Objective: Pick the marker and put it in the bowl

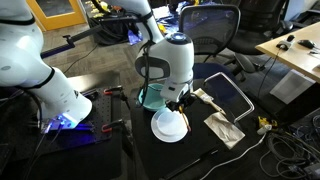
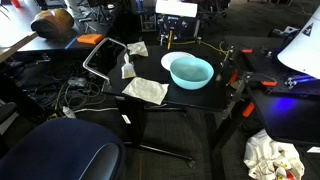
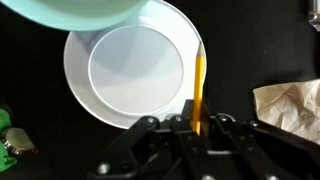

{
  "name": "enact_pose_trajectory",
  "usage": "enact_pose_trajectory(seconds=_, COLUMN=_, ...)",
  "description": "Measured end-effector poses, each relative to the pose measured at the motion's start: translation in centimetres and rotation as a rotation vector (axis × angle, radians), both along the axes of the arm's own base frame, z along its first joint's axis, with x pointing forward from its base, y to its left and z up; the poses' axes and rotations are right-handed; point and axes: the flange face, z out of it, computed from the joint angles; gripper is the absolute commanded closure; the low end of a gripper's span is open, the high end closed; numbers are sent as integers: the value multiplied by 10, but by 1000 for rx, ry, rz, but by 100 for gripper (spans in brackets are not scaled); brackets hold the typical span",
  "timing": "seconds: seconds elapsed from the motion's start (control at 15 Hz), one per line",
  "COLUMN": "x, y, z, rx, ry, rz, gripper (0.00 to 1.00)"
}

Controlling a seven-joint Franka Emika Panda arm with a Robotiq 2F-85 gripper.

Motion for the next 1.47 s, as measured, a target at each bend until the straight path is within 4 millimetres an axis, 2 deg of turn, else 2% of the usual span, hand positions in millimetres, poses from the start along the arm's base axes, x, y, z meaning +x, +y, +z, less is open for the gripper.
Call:
enact_pose_trajectory(seconds=0.27, x=-29, y=23, z=9, rx=-71, ry=19, rz=65, gripper=97)
enact_pose_trajectory(seconds=0.47, x=-43, y=44, z=11, rx=-115, ry=24, rz=119, gripper=97)
enact_pose_trajectory(seconds=1.07, x=-56, y=125, z=14, rx=-171, ry=41, rz=343, gripper=97)
enact_pose_trajectory(seconds=1.27, x=-62, y=143, z=11, rx=-171, ry=74, rz=389, gripper=97)
enact_pose_trajectory(seconds=1.47, x=-67, y=153, z=9, rx=-169, ry=123, rz=418, gripper=97)
